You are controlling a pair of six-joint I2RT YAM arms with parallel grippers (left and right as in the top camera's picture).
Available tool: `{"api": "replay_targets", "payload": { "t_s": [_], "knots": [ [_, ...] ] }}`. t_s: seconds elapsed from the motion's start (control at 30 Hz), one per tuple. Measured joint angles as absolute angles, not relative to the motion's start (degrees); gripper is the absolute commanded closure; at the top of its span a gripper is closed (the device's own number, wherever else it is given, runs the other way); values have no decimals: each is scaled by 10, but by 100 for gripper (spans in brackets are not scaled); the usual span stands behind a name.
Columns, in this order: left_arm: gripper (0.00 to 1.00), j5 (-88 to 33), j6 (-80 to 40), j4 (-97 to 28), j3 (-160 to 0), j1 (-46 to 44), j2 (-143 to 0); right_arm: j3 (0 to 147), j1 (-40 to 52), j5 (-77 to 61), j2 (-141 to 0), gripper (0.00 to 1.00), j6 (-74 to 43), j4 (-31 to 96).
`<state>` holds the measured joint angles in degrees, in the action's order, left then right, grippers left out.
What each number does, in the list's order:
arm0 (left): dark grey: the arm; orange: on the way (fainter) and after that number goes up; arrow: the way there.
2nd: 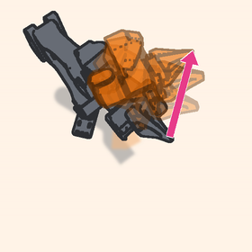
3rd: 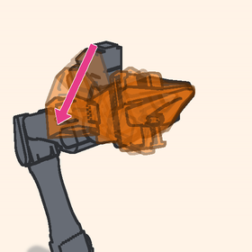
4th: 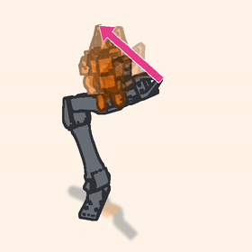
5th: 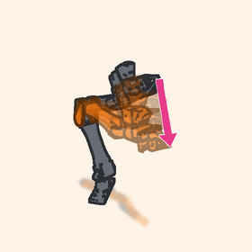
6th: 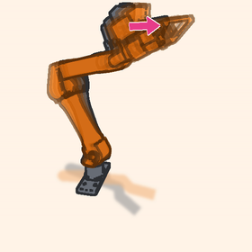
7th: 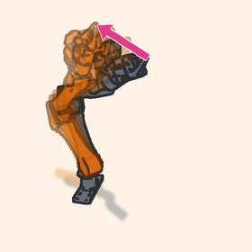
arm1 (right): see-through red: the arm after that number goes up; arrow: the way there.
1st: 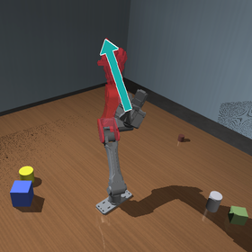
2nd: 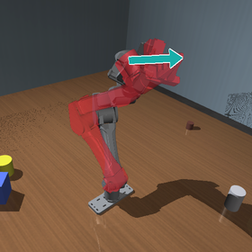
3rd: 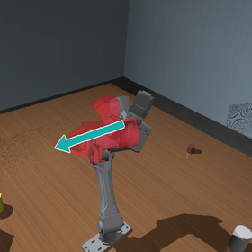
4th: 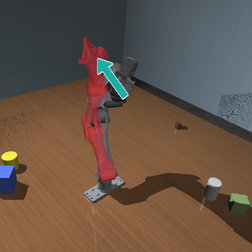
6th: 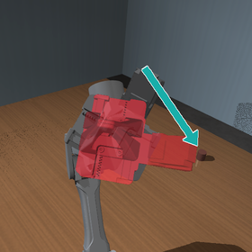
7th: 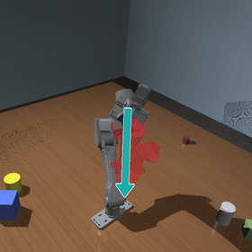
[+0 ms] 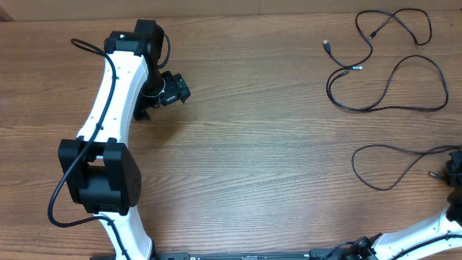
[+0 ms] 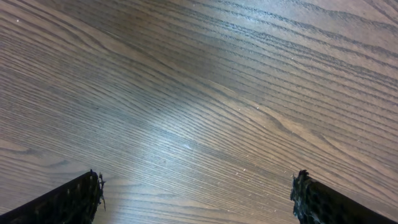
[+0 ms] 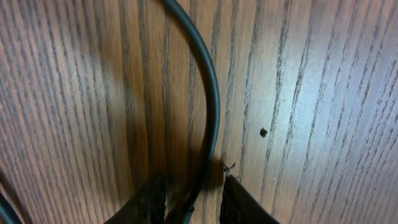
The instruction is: Untangle cables
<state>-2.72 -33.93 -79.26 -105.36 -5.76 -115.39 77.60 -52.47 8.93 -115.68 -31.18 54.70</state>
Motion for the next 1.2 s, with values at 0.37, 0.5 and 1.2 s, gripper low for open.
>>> {"api": "replay_targets", "payload": {
  "t_s": [0.37,0.5,1.2],
  "knots": [
    [0,-27,-339,-793,-1054,-58,-1154,777,-525,84,-1157,96,-313,573],
    [0,-27,-339,-793,-1054,-58,-1154,799,-525,55,-1157,96,-313,611],
    [0,-27,-339,-792,-1054,-58,-1154,868,-516,-39,-1157,35,-387,655]
  ]
}}
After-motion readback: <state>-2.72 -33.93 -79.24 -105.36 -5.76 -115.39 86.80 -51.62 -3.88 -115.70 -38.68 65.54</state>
